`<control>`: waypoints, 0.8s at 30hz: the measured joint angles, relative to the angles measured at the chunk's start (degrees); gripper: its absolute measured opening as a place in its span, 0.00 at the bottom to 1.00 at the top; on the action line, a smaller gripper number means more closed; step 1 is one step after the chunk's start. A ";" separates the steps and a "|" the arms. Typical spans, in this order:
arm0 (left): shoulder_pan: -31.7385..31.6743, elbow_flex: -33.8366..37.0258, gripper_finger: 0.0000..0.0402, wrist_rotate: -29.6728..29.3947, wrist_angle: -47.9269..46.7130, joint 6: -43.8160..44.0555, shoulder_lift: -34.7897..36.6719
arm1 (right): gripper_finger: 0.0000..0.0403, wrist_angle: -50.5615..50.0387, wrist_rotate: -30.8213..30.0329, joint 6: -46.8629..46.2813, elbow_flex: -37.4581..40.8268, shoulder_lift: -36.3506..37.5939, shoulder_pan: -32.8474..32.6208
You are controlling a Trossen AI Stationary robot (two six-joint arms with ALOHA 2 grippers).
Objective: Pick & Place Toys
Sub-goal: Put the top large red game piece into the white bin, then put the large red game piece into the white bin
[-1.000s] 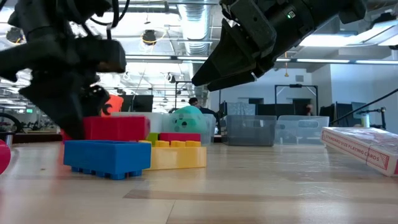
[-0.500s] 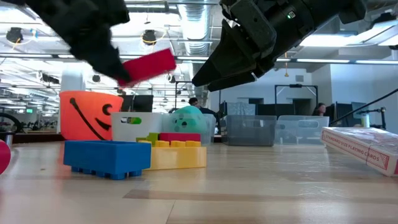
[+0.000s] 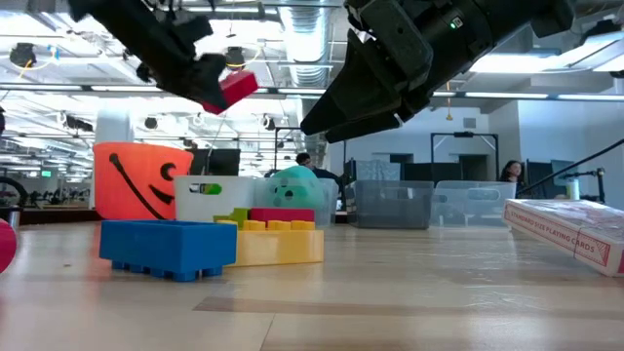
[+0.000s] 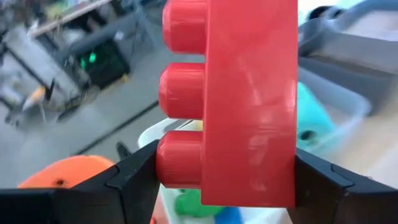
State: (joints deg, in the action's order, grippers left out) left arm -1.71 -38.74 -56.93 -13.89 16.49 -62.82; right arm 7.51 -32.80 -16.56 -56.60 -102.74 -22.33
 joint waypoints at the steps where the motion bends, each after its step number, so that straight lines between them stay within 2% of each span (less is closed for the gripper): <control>1: -2.21 0.00 0.66 1.61 0.13 0.00 0.14 | 0.99 0.00 0.00 0.00 0.00 -0.02 0.00; 4: -8.36 0.01 0.67 6.10 0.43 -0.45 0.21 | 0.99 0.00 0.00 0.00 0.00 -0.01 0.00; 9: -15.27 0.00 0.76 13.71 1.50 -7.22 -0.65 | 0.99 0.17 0.00 0.00 0.00 -0.02 0.00; 13: -17.34 -0.04 0.85 18.94 4.41 -7.22 -1.10 | 0.99 0.43 0.00 0.00 0.00 -0.02 0.00; 17: -17.36 -0.04 0.91 21.19 7.04 -5.98 -1.10 | 0.99 0.44 0.00 0.00 0.00 -0.01 -0.02; 20: -17.36 -0.04 0.93 28.73 8.06 -4.64 -1.10 | 0.99 0.44 0.00 0.00 0.00 -0.01 -0.02; 24: -17.26 -0.04 0.93 44.24 8.88 -4.27 -1.10 | 0.99 0.42 0.00 0.02 0.00 -0.01 -0.02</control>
State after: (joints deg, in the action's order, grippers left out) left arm -18.97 -38.79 -12.69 -5.01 12.22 -63.92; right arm 7.92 -32.80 -16.54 -56.60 -102.75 -22.35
